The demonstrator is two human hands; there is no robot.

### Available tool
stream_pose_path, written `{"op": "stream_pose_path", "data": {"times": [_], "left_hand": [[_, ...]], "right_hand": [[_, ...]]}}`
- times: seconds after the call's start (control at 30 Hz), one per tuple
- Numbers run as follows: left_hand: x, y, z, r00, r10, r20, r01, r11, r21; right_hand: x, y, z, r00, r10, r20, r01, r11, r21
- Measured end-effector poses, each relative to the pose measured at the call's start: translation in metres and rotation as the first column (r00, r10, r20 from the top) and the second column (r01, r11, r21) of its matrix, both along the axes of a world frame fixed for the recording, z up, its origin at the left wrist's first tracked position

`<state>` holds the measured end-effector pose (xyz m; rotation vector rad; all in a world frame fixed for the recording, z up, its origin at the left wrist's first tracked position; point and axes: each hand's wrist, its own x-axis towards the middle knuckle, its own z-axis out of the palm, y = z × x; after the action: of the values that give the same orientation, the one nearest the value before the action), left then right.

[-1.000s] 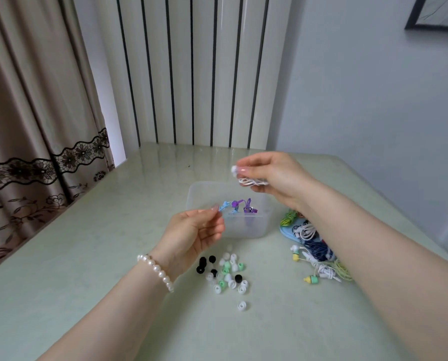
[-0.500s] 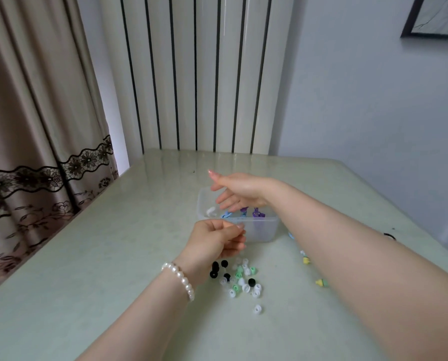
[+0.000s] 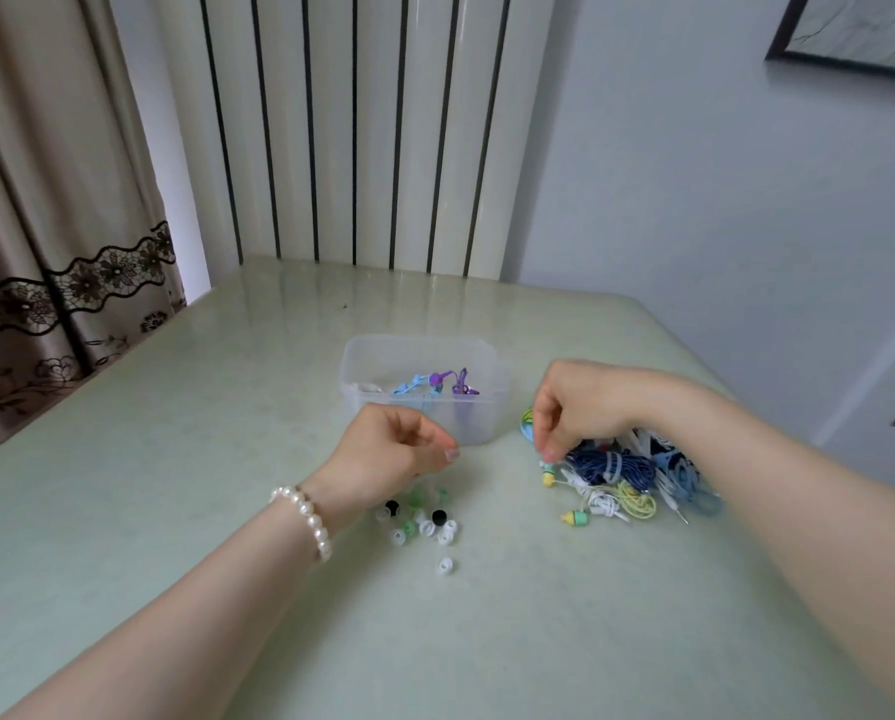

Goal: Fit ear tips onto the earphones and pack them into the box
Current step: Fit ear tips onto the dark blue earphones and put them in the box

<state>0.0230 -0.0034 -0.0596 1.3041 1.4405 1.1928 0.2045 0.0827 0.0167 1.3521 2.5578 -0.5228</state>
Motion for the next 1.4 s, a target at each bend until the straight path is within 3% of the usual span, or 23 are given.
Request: {"op": "stream_pose_path", "data": {"times": [0.17, 0.4, 0.63, 0.77, 1.0, 1.07, 1.17, 1.3, 1.4], "left_hand": [[0.001, 0.0, -0.001, 0.999, 0.01, -0.038, -0.01, 1.0, 0.007], [0.001, 0.002, -0.005, 0.998, 0.017, -0.069, -0.017, 1.0, -0.004], [-0.003, 0.003, -0.004, 0.999, 0.026, -0.045, -0.025, 1.0, 0.015], [-0.006, 0.004, -0.002, 0.998, 0.055, -0.002, -0.055, 0.998, 0.043], [-0.007, 0.003, 0.005, 0.981, 0.115, 0.155, -0.126, 0.99, 0.058], [-0.005, 0.001, 0.008, 0.965, 0.113, 0.236, -0.131, 0.989, 0.065], [0.0, -0.001, 0.015, 0.892, 0.057, 0.448, -0.078, 0.997, 0.028], [0.006, -0.005, 0.02, 0.755, -0.067, 0.652, 0.152, 0.985, -0.076], [0.011, -0.008, 0.02, 0.633, -0.138, 0.761, 0.305, 0.949, -0.082]], "right_hand": [[0.018, -0.016, -0.011, 0.99, 0.008, 0.141, -0.019, 0.997, 0.078], [0.044, -0.01, -0.007, 0.985, -0.174, 0.019, 0.165, 0.96, 0.227], [0.042, -0.001, -0.019, 0.954, -0.26, 0.149, 0.228, 0.952, 0.203], [0.044, 0.002, -0.001, 0.952, -0.304, 0.021, 0.293, 0.933, 0.209], [0.041, 0.001, 0.032, 0.868, -0.27, -0.416, 0.358, 0.922, 0.148], [0.034, -0.007, 0.035, 0.803, -0.25, -0.541, 0.312, 0.95, 0.025], [0.018, -0.024, 0.033, 0.702, -0.217, -0.678, 0.066, 0.968, -0.242], [0.0, -0.031, 0.012, 0.528, -0.267, -0.806, -0.274, 0.845, -0.459], [-0.006, -0.029, -0.005, 0.454, -0.396, -0.798, -0.348, 0.746, -0.569]]}}
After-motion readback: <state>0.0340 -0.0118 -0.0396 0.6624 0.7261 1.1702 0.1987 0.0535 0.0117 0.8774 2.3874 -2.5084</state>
